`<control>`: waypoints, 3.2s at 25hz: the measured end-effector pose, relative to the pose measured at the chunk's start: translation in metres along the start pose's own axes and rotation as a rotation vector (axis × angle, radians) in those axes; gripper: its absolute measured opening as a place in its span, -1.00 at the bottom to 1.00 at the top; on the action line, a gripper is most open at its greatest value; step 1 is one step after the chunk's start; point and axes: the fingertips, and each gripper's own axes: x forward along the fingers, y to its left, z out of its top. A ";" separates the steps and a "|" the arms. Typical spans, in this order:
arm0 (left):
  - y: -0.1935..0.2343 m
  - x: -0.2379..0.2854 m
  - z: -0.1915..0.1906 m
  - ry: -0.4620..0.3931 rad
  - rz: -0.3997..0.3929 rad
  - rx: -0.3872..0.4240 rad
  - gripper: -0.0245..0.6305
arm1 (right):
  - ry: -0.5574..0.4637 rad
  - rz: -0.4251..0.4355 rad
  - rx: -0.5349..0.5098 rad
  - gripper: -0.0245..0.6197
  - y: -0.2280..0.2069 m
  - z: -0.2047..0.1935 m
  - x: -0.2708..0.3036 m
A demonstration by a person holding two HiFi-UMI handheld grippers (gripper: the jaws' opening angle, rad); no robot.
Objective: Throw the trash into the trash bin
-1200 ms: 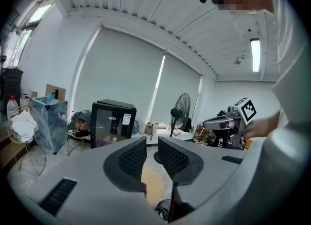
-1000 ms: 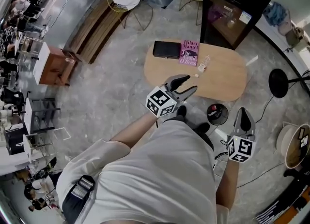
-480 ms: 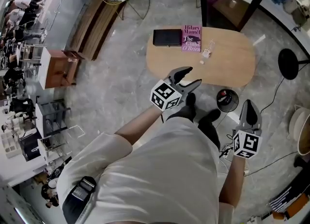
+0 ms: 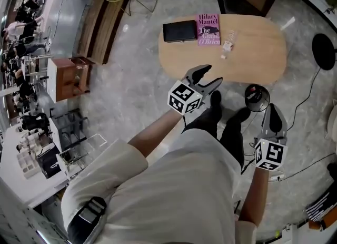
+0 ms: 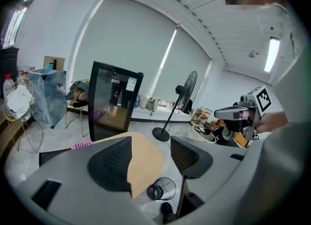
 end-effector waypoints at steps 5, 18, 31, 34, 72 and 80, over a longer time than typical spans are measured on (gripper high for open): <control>0.021 0.036 -0.027 0.047 0.011 -0.015 -0.20 | 0.035 0.003 0.027 -0.89 -0.006 -0.026 0.024; 0.083 0.127 -0.121 0.190 0.084 -0.025 -0.20 | 0.114 0.032 0.108 -0.89 -0.015 -0.110 0.093; 0.159 0.215 -0.221 0.324 0.168 -0.019 -0.16 | 0.184 0.093 0.172 -0.89 -0.012 -0.202 0.167; 0.172 0.233 -0.237 0.346 0.186 -0.028 -0.16 | 0.189 0.110 0.169 -0.89 -0.012 -0.215 0.179; 0.250 0.294 -0.315 0.385 0.445 0.035 -0.44 | 0.182 0.114 0.274 -0.89 -0.022 -0.310 0.223; 0.223 0.291 -0.309 0.355 0.397 0.040 -0.45 | 0.188 0.106 0.274 -0.89 -0.025 -0.316 0.211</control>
